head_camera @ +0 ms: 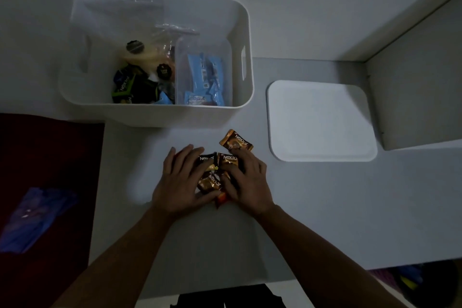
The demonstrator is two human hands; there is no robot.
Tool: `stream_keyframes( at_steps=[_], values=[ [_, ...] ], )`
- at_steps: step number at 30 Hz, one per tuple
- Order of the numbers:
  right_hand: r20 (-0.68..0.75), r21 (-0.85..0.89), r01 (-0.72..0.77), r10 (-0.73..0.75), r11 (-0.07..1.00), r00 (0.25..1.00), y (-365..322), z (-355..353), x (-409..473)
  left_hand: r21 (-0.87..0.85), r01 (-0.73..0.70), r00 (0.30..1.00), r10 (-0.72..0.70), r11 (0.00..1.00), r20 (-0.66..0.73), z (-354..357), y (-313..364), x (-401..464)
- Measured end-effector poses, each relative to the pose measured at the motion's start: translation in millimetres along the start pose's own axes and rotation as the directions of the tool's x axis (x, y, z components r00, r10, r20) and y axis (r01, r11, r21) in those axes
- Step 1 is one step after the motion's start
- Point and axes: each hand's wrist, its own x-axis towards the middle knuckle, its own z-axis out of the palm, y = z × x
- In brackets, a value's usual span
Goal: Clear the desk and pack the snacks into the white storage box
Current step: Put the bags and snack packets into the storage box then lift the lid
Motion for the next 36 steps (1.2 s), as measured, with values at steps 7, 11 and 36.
stream_keyframes(
  at_steps=[7, 11, 36],
  values=[
    [-0.036, 0.186, -0.087, 0.095, 0.979, 0.995, -1, -16, 9, -0.001, 0.037, 0.999, -0.037, 0.999, -0.012, -2, 2, 1],
    [0.122, 0.126, -0.013, -0.003, 0.992, 0.993, 10, -30, 16, 0.012, 0.006, 1.0, -0.006, 1.0, 0.022, -4, 2, 1],
    [0.016, -0.03, 0.141, -0.141, 0.99, 0.99, 22, 0, 24, 0.007, 0.034, 0.994, -0.033, 0.999, -0.101, 1, 3, -5]
  ],
)
